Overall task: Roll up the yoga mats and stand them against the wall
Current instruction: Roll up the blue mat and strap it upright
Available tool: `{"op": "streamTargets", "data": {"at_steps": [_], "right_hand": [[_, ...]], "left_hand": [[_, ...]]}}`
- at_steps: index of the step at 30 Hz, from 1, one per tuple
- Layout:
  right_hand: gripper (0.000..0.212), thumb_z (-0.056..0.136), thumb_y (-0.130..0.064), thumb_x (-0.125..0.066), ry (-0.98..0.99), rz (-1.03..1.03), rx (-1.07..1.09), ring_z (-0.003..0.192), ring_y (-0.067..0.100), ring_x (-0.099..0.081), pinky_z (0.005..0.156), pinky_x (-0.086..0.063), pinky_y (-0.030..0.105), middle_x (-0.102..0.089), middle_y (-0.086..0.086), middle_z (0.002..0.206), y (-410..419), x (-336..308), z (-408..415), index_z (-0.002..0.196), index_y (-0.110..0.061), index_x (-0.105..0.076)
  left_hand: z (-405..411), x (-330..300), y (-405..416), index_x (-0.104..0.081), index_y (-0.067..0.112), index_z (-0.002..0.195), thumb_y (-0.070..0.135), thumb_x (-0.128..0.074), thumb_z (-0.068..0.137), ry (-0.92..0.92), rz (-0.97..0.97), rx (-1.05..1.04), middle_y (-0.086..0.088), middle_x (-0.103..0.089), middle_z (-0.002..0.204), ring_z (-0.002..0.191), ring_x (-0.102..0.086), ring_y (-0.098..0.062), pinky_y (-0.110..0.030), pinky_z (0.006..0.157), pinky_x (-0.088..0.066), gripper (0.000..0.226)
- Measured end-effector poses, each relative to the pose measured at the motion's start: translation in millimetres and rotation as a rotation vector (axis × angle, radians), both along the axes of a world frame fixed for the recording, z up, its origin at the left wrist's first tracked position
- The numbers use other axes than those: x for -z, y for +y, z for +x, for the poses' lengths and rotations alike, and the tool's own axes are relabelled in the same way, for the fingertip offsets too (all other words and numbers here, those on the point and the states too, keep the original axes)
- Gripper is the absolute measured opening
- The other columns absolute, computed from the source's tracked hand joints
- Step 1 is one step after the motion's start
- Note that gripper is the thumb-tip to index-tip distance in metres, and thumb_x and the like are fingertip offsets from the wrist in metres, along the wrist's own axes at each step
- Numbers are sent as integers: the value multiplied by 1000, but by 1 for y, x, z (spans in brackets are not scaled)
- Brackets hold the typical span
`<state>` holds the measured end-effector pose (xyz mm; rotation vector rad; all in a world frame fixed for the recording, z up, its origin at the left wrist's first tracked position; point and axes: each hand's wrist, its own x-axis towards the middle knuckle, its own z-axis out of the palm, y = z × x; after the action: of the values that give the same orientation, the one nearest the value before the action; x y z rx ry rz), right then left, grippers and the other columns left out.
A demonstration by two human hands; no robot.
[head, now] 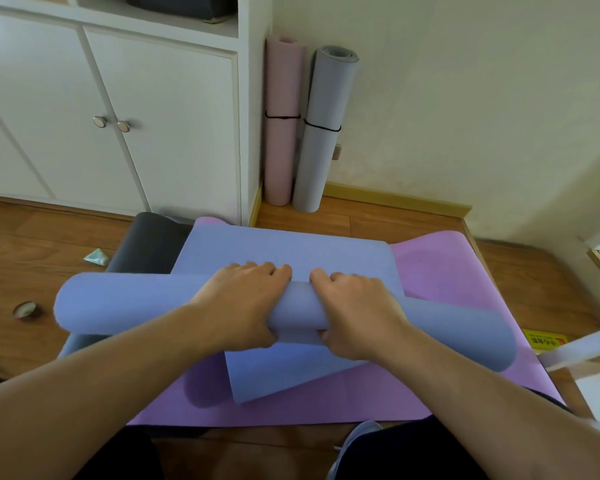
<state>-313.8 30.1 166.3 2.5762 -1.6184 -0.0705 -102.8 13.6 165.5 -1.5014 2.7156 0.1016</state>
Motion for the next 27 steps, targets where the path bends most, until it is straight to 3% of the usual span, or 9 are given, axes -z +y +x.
{"op": "streamTargets", "data": {"at_steps": [4, 6, 10, 12, 15, 18, 22, 24, 27], "right_hand": [[56, 80, -40, -72, -56, 18, -1, 88, 32, -66, 62, -42, 38, -62, 2, 102, -2, 2, -2, 123, -24, -40], [68, 77, -40, -77, -54, -26, 0, 95, 30, -64, 69, -45, 39, -61, 2, 109, 1, 4, 0, 133, -23, -42], [89, 69, -43, -85, 55, -92, 26, 101, 31, -62, 84, -47, 42, -59, 4, 117, 4, 3, 5, 143, -19, -41], [88, 71, -45, -85, 64, -59, 15, 102, 31, -63, 79, -41, 41, -59, 3, 117, 6, 4, 8, 141, -20, -37], [70, 77, -40, -80, 52, -44, -24, 93, 30, -65, 66, -37, 37, -61, 3, 106, 7, 4, 9, 129, -20, -38], [62, 77, -36, -76, 41, -36, -22, 82, 30, -65, 59, -37, 36, -62, 3, 97, 4, 0, 4, 124, -20, -39], [58, 77, -42, -73, -41, 17, 41, 87, 33, -67, 62, -42, 38, -62, 2, 100, -2, -4, -4, 120, -23, -39], [59, 77, -44, -73, -85, 21, 35, 89, 31, -66, 63, -46, 39, -61, 0, 102, 1, -2, -4, 121, -25, -39], [76, 70, -48, -80, -43, -53, -21, 93, 29, -62, 70, -45, 40, -60, 0, 107, 4, 1, -3, 131, -23, -43]], "left_hand": [[-7, 4, 2, -42, 27, 122, 51, -71, 82, -37, -94, -17, 5, -60, 109, 95, -62, -20, -35, 76, -51, 54], [-3, 0, -3, -44, 28, 114, 50, -70, 80, -15, -43, -53, 7, -62, 101, 89, -63, -19, -36, 72, -53, 48], [7, -10, -15, -52, 35, 110, 61, -78, 66, 22, 147, -105, 10, -62, 94, 84, -63, -15, -38, 75, -58, 57], [8, -11, -14, -54, 37, 108, 61, -81, 63, 1, 212, -98, 10, -62, 92, 82, -62, -13, -36, 73, -58, 58], [8, -8, -12, -53, 38, 108, 59, -82, 64, -7, 255, -85, 12, -63, 93, 82, -62, -10, -34, 73, -58, 57], [6, -7, -9, -47, 37, 117, 60, -81, 68, 5, 170, -51, 12, -61, 104, 91, -60, -10, -35, 82, -57, 64], [-4, -2, -4, -40, 30, 130, 60, -78, 75, -65, -88, 30, 7, -57, 117, 103, -59, -19, -36, 87, -50, 74], [-5, -1, -4, -42, 28, 124, 54, -76, 78, -65, -101, 17, 6, -61, 111, 97, -61, -19, -35, 80, -52, 63], [1, -8, -9, -45, 31, 116, 55, -75, 75, -25, -3, -28, 10, -60, 99, 87, -60, -16, -33, 69, -48, 56]]}}
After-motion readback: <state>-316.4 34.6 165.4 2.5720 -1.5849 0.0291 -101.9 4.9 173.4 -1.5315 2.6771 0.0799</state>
